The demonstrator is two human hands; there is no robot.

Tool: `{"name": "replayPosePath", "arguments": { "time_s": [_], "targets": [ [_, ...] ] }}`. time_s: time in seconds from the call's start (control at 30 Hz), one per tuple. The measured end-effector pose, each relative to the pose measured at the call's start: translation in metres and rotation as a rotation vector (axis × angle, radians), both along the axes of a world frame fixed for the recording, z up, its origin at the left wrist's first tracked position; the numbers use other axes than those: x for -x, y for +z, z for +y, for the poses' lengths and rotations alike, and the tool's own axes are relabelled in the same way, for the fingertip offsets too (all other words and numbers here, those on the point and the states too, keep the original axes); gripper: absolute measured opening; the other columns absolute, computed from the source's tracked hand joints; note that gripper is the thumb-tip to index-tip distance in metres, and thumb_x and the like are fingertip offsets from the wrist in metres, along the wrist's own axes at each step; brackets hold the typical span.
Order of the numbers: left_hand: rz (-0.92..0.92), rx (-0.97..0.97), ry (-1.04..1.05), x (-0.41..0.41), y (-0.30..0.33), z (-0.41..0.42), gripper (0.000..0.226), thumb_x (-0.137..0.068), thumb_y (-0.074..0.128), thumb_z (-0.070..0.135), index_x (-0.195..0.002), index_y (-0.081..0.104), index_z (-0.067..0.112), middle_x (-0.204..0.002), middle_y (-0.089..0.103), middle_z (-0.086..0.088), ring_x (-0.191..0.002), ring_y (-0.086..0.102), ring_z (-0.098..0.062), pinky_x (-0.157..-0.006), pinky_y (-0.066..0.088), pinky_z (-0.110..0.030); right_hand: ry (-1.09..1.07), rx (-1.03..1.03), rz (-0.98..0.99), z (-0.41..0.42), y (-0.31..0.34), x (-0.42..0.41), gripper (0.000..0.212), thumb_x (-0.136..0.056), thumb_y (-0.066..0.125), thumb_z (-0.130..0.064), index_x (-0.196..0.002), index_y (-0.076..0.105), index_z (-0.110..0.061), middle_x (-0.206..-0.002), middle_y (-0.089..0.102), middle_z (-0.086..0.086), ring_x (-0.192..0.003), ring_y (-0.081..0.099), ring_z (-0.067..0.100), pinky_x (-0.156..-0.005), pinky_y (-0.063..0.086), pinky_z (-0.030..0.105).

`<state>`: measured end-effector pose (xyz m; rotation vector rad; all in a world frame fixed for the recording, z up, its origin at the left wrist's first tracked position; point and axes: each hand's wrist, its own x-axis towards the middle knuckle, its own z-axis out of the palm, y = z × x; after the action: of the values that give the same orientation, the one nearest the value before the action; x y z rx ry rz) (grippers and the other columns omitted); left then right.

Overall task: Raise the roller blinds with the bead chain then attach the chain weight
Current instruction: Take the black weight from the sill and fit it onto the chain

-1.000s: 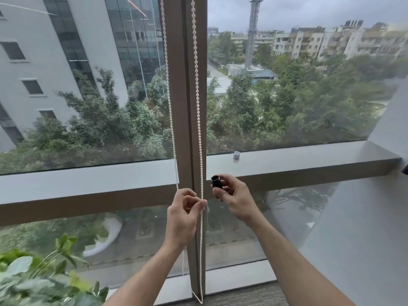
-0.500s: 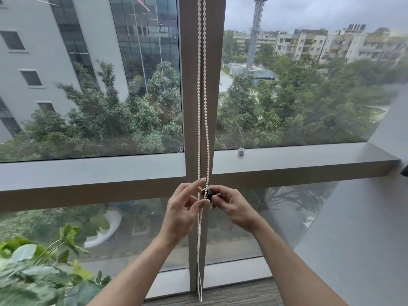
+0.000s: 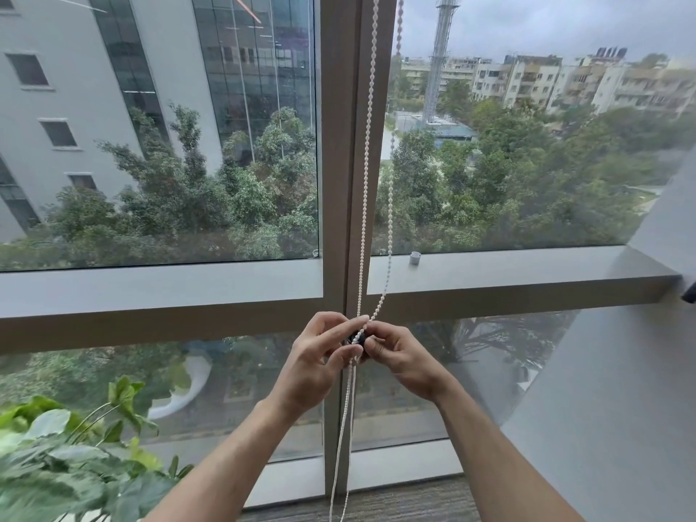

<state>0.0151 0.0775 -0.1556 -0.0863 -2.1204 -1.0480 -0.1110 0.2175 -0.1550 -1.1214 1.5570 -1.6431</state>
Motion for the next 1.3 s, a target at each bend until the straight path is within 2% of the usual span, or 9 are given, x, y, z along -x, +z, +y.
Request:
{"name": "replayPosePath", "arguments": {
  "time_s": [0.1,0.27,0.4,0.53,0.63,0.83,0.97,1.17,1.3],
  "targets": [
    [0.015,0.001,0.004,-0.002,0.000,0.001,0.060,-0.087,0.071,0.008,-0.133,0.057,0.043,-0.115,0.054,0.010,-0.063,0.058,-0.007,-0.068,0.048,-0.011,-0.004,0.027,-0.050,0.000,0.002,-0.006,0.038,-0.096,0.050,-0.005,-0.128,0.051,0.016,-0.102,0.061,0.013,-0.094,0.053,0.029,-0.086,0.049,0.035],
    [0.031,0.040,-0.005,-0.006,-0.001,0.000,0.035,-0.089,0.071,0.012,-0.120,0.068,0.028,-0.114,0.057,0.006,-0.096,0.064,-0.007,-0.079,0.055,-0.021,0.012,0.063,-0.079,-0.001,0.004,-0.013,0.054,-0.090,0.062,-0.031,-0.126,0.055,0.010,-0.104,0.064,0.014,-0.095,0.056,0.029,-0.087,0.048,0.039],
    [-0.006,-0.053,-0.012,-0.005,-0.002,-0.001,0.043,-0.085,0.076,0.018,-0.125,0.065,0.026,-0.120,0.060,0.015,-0.064,0.063,-0.012,-0.069,0.053,-0.020,-0.014,0.032,-0.143,-0.002,0.003,-0.018,0.076,-0.081,0.076,-0.050,-0.130,0.057,0.004,-0.110,0.068,0.011,-0.099,0.059,0.027,-0.088,0.051,0.036],
    [-0.033,-0.195,-0.043,-0.006,-0.002,-0.002,0.046,-0.080,0.078,0.026,-0.123,0.066,0.039,-0.117,0.063,0.012,-0.059,0.064,-0.023,-0.065,0.057,-0.032,-0.009,0.036,-0.175,-0.003,0.002,-0.020,0.058,-0.081,0.077,-0.048,-0.125,0.064,-0.012,-0.109,0.073,0.003,-0.099,0.065,0.020,-0.091,0.052,0.032],
    [-0.061,-0.273,-0.079,-0.007,0.002,-0.001,0.044,-0.078,0.081,0.029,-0.119,0.069,0.039,-0.116,0.064,0.011,-0.061,0.064,-0.033,-0.065,0.059,-0.045,-0.013,0.083,-0.226,-0.005,0.000,-0.020,0.064,-0.080,0.080,-0.041,-0.128,0.061,-0.002,-0.112,0.070,0.013,-0.103,0.063,0.027,-0.095,0.051,0.035],
    [-0.068,-0.272,-0.083,-0.012,0.013,-0.002,0.045,-0.073,0.085,0.024,-0.113,0.070,0.039,-0.112,0.070,0.018,-0.076,0.066,-0.004,-0.076,0.055,-0.021,-0.004,0.156,-0.247,-0.008,-0.009,-0.018,0.060,-0.081,0.073,-0.020,-0.126,0.055,0.015,-0.121,0.062,0.029,-0.114,0.057,0.038,-0.105,0.043,0.051],
    [-0.089,-0.269,-0.058,-0.016,0.017,-0.004,0.044,-0.070,0.082,0.040,-0.110,0.069,0.053,-0.101,0.071,0.025,-0.080,0.060,-0.007,-0.073,0.050,-0.029,0.014,0.166,-0.356,-0.011,-0.001,-0.025,0.053,-0.070,0.090,-0.031,-0.106,0.063,-0.004,-0.098,0.072,0.008,-0.093,0.068,0.017,-0.087,0.054,0.027],
    [-0.121,-0.291,-0.071,-0.019,0.018,-0.009,0.044,-0.067,0.081,0.046,-0.107,0.068,0.058,-0.087,0.066,0.023,-0.073,0.052,0.002,-0.072,0.046,-0.020,0.053,0.194,-0.467,-0.015,-0.003,-0.034,0.031,-0.072,0.088,-0.025,-0.099,0.075,-0.017,-0.095,0.075,0.003,-0.084,0.071,0.011,-0.077,0.057,0.023],
    [-0.177,-0.335,-0.097,-0.022,0.018,-0.012,0.047,-0.065,0.084,0.044,-0.108,0.070,0.054,-0.098,0.072,0.004,-0.083,0.057,-0.010,-0.085,0.050,-0.038,0.052,0.216,-0.507,-0.018,-0.007,-0.040,0.031,-0.072,0.089,-0.025,-0.098,0.075,-0.017,-0.095,0.076,0.004,-0.086,0.073,0.012,-0.077,0.057,0.023]
  ]
}}
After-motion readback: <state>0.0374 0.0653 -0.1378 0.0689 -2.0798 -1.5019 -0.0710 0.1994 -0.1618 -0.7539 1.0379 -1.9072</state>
